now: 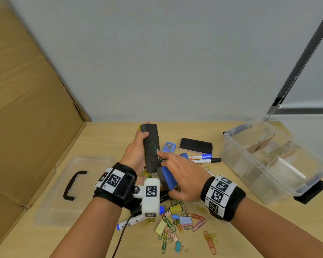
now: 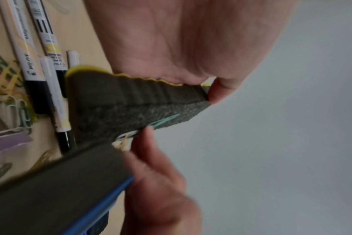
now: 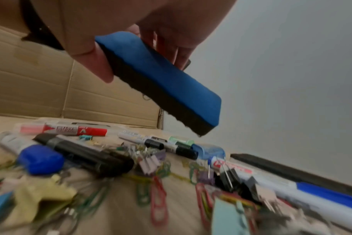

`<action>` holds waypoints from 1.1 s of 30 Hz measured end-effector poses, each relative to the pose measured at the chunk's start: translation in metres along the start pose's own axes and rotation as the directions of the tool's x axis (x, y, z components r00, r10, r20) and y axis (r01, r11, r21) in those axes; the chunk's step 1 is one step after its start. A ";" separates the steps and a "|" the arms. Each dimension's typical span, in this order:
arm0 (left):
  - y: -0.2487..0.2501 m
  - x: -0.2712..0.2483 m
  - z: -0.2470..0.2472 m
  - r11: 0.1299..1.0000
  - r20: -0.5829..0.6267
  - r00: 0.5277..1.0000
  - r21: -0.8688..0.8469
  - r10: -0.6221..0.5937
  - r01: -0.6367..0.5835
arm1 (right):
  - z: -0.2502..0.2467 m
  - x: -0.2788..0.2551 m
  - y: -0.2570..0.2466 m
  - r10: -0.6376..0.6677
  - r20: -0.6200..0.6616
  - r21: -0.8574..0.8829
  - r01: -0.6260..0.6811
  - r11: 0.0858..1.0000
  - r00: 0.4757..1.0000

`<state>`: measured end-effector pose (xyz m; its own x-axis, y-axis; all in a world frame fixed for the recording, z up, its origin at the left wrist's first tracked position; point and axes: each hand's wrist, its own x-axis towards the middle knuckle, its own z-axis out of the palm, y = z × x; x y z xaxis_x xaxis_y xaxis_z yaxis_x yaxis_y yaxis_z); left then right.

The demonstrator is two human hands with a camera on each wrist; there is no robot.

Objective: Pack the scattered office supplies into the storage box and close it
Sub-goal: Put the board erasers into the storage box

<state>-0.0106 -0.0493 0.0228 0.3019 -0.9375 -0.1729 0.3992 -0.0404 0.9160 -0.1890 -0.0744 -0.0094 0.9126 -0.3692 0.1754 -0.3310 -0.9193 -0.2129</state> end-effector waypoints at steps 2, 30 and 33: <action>0.001 0.000 -0.003 1.000 -0.007 1.000 0.001 0.006 -0.006 | 0.003 -0.003 0.000 -0.012 0.027 0.011 0.012 1.000 1.000; -0.010 -0.017 -0.021 0.983 -0.063 0.998 0.183 0.004 0.008 | -0.023 0.021 0.012 0.394 -0.097 0.497 -0.299 0.815 0.914; -0.013 -0.016 -0.023 0.983 -0.062 0.998 0.183 0.014 -0.003 | -0.030 0.022 0.024 0.491 -0.095 0.638 -0.326 0.698 0.866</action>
<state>-0.0007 -0.0255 0.0054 0.3602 -0.9149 -0.1820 0.2329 -0.1007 0.9673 -0.1837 -0.1087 0.0186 0.6049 -0.7842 0.1383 -0.3755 -0.4342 -0.8188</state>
